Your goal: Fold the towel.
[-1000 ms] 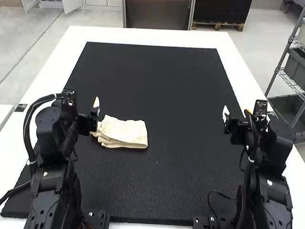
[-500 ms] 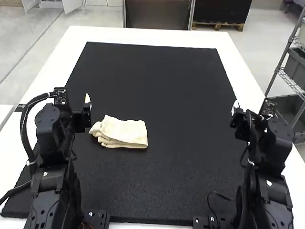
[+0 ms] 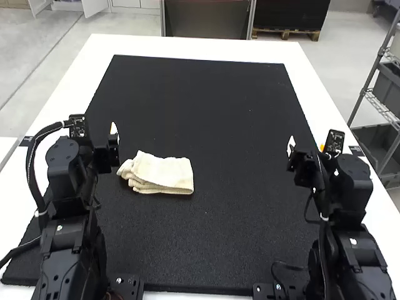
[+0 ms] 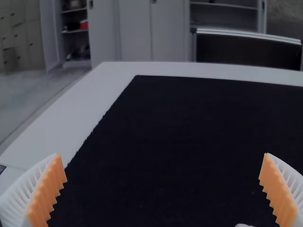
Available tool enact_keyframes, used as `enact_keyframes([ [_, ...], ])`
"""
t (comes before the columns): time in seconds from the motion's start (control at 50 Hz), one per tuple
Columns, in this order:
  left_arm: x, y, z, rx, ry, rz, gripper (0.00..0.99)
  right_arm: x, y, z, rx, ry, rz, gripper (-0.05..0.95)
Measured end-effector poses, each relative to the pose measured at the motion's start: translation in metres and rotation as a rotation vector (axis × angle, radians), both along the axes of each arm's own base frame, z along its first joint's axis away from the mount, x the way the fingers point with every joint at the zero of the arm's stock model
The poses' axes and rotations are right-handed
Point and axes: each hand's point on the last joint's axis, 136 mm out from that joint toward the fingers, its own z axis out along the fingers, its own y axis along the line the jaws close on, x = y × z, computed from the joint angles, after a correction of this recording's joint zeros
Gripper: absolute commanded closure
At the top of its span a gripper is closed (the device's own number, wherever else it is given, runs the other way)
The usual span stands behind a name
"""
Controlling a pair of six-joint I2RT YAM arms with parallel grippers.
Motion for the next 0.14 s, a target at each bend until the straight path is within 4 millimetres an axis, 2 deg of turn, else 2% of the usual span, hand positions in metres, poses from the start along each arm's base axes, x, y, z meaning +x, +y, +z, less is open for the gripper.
enact_keyframes([
  [0.14,0.0001,-0.0006,0.0001,0.006,0.001,-0.003,0.036,0.0,-0.0016,0.0001,0.0,0.0,-0.009,-0.01],
])
